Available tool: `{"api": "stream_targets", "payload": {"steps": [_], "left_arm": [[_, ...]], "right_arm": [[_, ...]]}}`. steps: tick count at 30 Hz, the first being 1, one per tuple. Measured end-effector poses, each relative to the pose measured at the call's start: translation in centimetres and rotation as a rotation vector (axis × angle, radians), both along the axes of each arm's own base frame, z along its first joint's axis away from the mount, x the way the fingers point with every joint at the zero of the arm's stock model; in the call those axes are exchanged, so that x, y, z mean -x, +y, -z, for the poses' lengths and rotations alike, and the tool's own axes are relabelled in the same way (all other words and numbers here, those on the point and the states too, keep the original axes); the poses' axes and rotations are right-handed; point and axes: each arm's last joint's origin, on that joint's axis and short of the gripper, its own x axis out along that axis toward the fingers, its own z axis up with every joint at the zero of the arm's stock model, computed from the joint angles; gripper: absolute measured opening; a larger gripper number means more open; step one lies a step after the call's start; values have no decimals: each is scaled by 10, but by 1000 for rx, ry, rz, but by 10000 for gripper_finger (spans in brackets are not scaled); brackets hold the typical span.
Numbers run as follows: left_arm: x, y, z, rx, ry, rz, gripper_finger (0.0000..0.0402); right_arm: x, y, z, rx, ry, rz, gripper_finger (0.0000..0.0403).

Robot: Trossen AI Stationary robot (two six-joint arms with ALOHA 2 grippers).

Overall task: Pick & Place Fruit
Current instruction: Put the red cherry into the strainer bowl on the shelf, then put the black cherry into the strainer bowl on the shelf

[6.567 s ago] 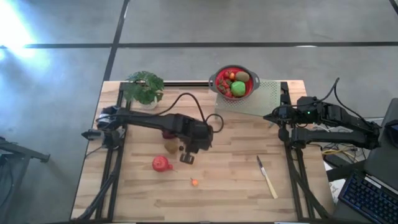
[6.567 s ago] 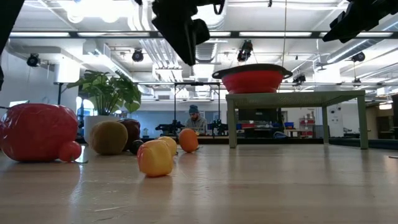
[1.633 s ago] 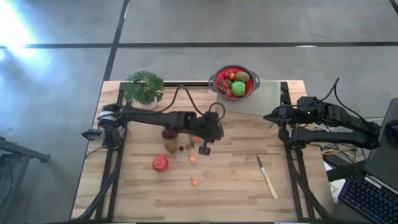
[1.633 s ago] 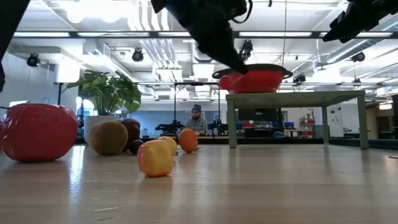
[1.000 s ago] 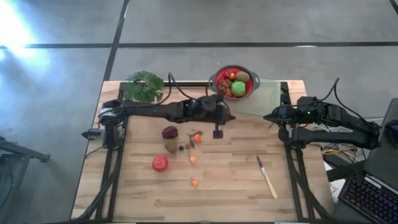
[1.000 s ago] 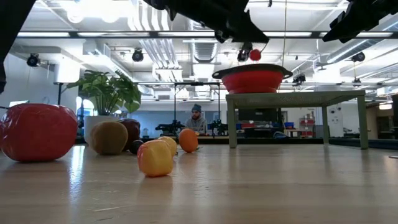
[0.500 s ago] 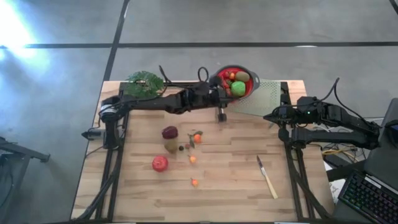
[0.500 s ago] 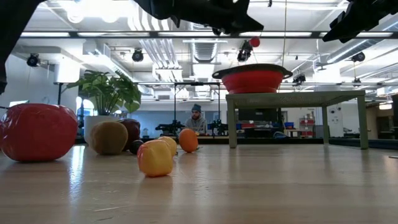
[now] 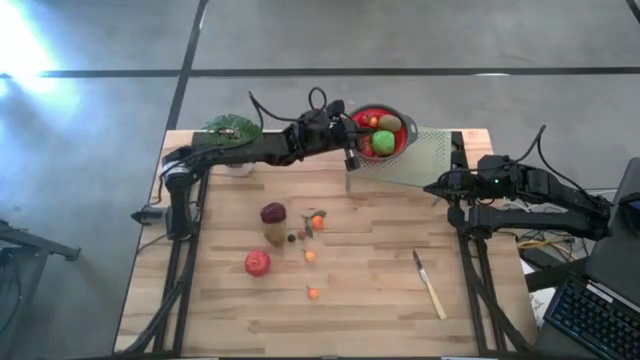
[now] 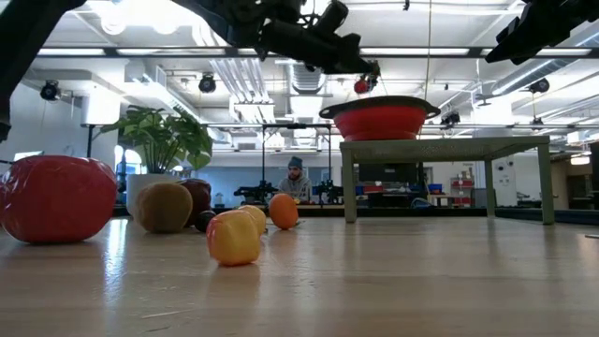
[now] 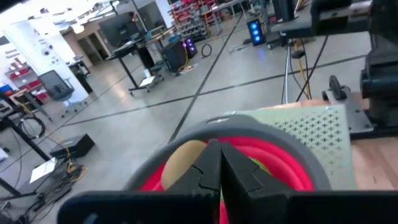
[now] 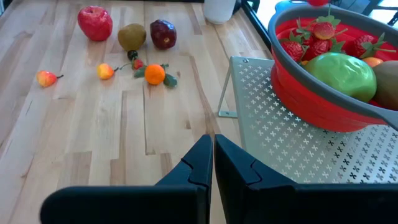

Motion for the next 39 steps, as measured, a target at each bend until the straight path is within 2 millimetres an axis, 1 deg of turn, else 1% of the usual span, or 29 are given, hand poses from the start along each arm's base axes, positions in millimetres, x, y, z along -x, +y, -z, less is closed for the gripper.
{"api": "stream_targets", "payload": {"steps": [5, 17, 26, 36, 39], "left_arm": [[-1, 1, 6, 12, 35, 1, 2], [-11, 4, 30, -13, 119, 7, 6], [-11, 5, 30, -16, 120, -18, 29], [-11, 4, 30, -17, 119, -22, 85], [-8, 0, 23, -17, 118, -17, 93]], "right_arm": [[0, 0, 0, 0, 0, 0, 13], [0, 0, 0, 0, 0, 0, 13], [0, 0, 0, 0, 0, 0, 13], [0, 0, 0, 0, 0, 0, 13], [0, 0, 0, 0, 0, 0, 13]]}}
